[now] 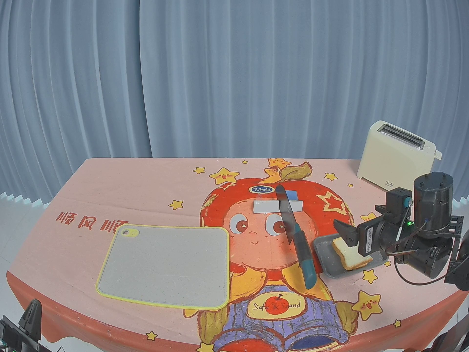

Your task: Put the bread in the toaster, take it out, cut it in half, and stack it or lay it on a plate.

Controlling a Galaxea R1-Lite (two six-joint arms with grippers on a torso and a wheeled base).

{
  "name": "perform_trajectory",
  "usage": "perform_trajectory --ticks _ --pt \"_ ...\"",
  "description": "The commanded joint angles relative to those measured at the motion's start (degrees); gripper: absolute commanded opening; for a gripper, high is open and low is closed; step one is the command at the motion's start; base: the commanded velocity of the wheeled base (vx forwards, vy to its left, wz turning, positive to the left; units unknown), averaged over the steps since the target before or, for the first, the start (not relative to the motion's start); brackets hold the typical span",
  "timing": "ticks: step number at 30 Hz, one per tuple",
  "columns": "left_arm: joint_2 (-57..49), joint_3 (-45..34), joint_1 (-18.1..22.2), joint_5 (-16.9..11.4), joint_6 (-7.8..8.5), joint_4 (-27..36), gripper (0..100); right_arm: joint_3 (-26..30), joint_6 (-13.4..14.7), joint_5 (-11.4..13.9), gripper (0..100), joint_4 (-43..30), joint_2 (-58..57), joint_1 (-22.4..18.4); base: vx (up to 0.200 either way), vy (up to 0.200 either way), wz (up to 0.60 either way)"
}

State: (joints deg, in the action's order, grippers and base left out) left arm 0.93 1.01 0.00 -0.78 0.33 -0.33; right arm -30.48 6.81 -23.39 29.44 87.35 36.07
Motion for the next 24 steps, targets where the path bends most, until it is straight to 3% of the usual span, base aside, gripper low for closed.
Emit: perform_trajectory --ticks 1,11,24 --pt "-0.40 -1.01 0.00 -0.01 0.02 -0.02 0 0.33 -0.22 0.37 100 0.00 -1.92 -0.92 0.000 0.000 0.00" --pt "-0.49 -1.01 0.00 -0.01 0.02 -0.02 0 0.24 -0.22 0.45 100 0.00 -3.15 -4.87 0.000 0.000 0.00" --pt "-0.49 -1.01 0.00 -0.01 0.02 -0.02 0 0.42 -0.22 0.45 100 0.00 -3.15 -6.89 0.000 0.000 0.00"
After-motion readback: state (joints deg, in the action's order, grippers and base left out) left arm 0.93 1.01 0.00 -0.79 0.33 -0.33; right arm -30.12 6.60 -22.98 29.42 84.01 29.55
